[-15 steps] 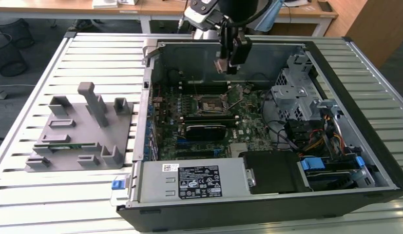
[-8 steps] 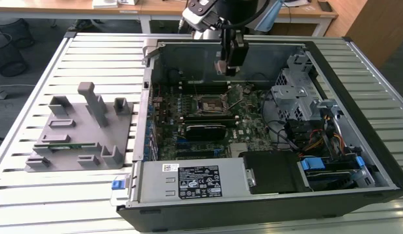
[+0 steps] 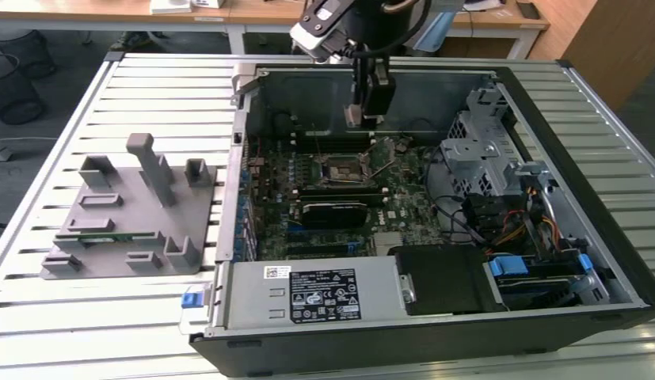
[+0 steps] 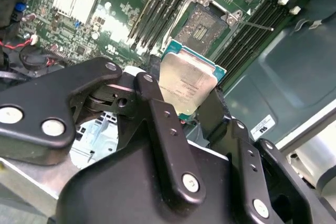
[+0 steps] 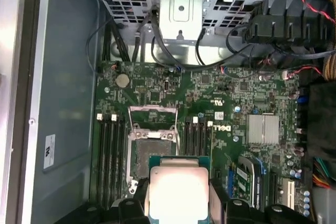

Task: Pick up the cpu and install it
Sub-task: 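Place the cpu into insertion slot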

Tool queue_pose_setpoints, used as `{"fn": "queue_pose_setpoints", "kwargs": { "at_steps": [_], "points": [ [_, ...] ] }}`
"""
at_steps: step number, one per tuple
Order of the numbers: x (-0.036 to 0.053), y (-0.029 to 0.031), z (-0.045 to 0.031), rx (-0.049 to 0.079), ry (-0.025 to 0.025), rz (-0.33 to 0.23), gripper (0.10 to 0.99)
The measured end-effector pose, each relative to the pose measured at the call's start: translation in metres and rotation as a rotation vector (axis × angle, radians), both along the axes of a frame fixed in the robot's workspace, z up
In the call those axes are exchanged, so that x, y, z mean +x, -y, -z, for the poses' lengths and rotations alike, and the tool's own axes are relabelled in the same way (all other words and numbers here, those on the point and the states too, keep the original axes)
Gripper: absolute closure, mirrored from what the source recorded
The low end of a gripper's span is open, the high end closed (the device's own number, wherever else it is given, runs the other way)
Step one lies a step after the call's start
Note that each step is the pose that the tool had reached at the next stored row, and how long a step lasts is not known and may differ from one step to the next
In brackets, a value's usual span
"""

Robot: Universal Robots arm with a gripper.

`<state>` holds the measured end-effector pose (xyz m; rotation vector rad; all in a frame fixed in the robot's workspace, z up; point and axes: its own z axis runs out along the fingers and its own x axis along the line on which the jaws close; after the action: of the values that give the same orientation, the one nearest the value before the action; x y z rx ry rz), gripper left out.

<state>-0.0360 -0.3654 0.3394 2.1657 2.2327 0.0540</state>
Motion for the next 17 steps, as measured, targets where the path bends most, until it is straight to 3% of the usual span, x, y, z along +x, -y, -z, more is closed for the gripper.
{"fn": "queue_pose_setpoints", "kwargs": {
  "at_steps": [2,4,7,13,17],
  "points": [
    [-0.0002,0.0,0.0047,0.0,0.0007,0.007,0.549],
    [-0.0003,0.0,0.0073,0.0,0.0055,0.008,0.549],
    [-0.0003,0.0,0.0106,-0.011,0.0066,0.01,0.549],
    [-0.0004,-0.0001,0.018,-0.011,0.0199,0.011,0.549],
    [-0.001,-0.0027,0.0241,-0.011,0.0201,0.011,0.549]
  ]
}}
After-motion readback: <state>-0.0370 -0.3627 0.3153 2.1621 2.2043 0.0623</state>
